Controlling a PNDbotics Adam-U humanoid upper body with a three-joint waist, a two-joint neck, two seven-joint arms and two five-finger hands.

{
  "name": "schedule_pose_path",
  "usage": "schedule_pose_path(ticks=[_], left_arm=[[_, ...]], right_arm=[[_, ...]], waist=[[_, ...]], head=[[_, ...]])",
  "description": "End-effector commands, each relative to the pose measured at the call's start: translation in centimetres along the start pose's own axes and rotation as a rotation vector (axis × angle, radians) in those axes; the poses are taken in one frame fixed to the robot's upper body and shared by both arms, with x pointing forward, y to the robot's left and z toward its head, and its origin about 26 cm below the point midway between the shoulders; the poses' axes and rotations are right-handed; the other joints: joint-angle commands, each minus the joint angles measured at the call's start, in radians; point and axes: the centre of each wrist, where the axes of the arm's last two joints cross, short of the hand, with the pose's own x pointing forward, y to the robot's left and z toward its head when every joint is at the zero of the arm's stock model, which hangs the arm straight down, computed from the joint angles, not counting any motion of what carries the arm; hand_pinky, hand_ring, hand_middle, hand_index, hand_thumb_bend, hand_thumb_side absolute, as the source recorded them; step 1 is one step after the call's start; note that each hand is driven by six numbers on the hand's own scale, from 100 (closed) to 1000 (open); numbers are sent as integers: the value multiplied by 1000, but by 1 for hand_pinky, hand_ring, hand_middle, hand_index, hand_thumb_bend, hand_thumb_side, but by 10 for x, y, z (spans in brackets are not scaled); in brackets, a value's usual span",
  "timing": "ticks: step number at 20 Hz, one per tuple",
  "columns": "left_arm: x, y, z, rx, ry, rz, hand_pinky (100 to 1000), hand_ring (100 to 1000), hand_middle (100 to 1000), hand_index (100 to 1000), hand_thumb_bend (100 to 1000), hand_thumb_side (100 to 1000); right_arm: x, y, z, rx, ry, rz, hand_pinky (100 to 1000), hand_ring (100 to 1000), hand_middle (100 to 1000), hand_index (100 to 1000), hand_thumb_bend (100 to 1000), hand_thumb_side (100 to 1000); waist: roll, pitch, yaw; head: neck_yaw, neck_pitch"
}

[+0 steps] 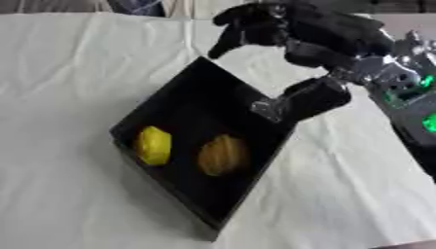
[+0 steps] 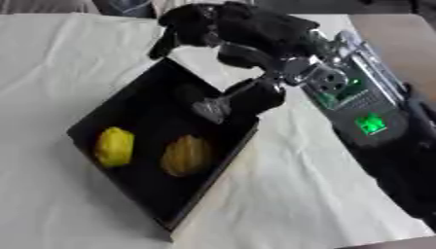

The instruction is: Pick up objects on the table and place them in the box.

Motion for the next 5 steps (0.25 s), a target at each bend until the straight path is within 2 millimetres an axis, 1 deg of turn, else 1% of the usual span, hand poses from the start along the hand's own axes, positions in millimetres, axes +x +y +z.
schedule_pose_path(ticks=[1,2,3,5], left_arm=[[5,4,-8,14,-39,-12,841,782,757,871,383,513],[5,4,-9,14,-43,-10,841,782,757,871,384,512],[6,4,-9,14,-46,-10,841,782,757,871,384,511],[6,4,-10,17,-49,-12,841,781,756,870,385,509]], right_arm=[[-15,-42,30,-337,54,-92,916,947,706,814,100,220],[-20,-49,42,-476,41,-167,918,948,710,815,100,238],[-23,-53,52,-571,30,-221,919,948,710,816,100,242],[-28,-58,67,-676,17,-278,918,944,707,814,100,254]], waist=[[1,-17,6],[1,-15,9],[2,-14,10],[4,-12,10]], head=[[16,-3],[18,-4],[21,-6],[28,-8]])
